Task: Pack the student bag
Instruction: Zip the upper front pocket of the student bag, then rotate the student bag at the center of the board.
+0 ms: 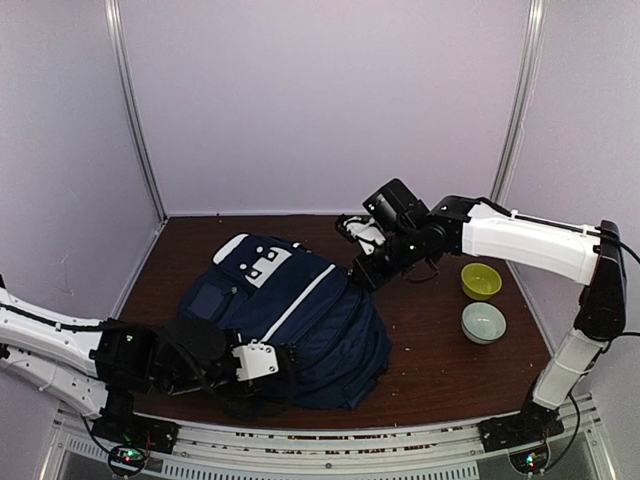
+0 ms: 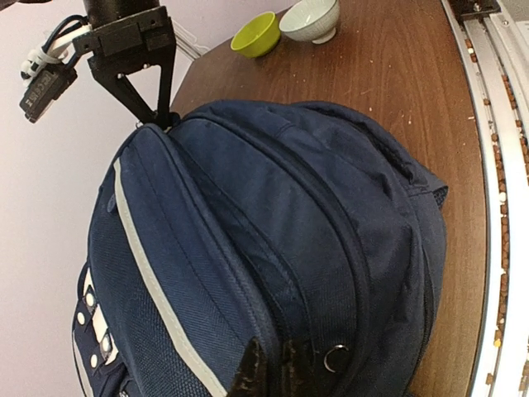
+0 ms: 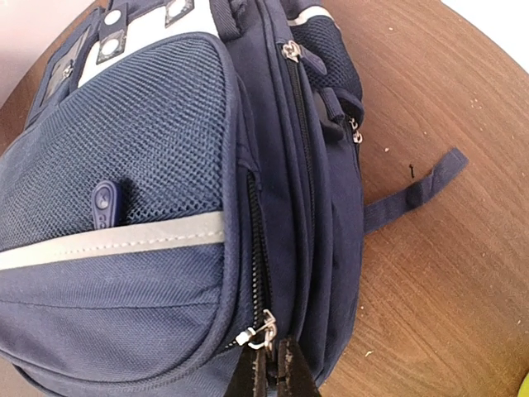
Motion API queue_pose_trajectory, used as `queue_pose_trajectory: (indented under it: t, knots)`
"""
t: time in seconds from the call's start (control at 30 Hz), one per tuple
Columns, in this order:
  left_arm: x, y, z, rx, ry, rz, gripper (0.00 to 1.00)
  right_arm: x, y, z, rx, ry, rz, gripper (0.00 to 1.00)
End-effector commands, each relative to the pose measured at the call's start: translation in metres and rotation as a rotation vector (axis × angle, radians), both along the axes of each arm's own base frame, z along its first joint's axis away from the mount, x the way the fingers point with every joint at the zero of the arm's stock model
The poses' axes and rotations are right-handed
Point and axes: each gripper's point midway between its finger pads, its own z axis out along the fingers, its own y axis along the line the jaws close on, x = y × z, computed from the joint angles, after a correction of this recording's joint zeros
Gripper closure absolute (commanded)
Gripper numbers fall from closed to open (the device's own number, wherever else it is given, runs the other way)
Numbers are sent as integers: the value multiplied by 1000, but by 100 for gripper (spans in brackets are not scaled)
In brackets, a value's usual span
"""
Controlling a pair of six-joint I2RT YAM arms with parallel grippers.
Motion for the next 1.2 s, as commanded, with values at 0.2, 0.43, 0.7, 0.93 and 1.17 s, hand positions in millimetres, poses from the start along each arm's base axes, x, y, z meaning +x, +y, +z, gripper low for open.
queue_pose_trajectory:
  t: [0.2, 0.43, 0.7, 0.93, 1.17]
  knots:
    - [-40, 20, -12, -26, 143, -83, 100, 67, -19, -3, -65, -130, -43, 100]
    - [38, 98, 20, -300, 202, 659, 32, 29, 9, -37, -7, -39, 79, 100]
    - [45, 174, -28, -341, 510, 1122, 46, 6, 17, -67, 42, 41, 104, 100]
    - [61, 183, -64, -304, 605, 1224, 43, -22, 22, -76, 58, 69, 145, 100]
    - [95, 200, -58, -394, 548, 1281, 41, -67, 34, -72, 82, 102, 235, 100]
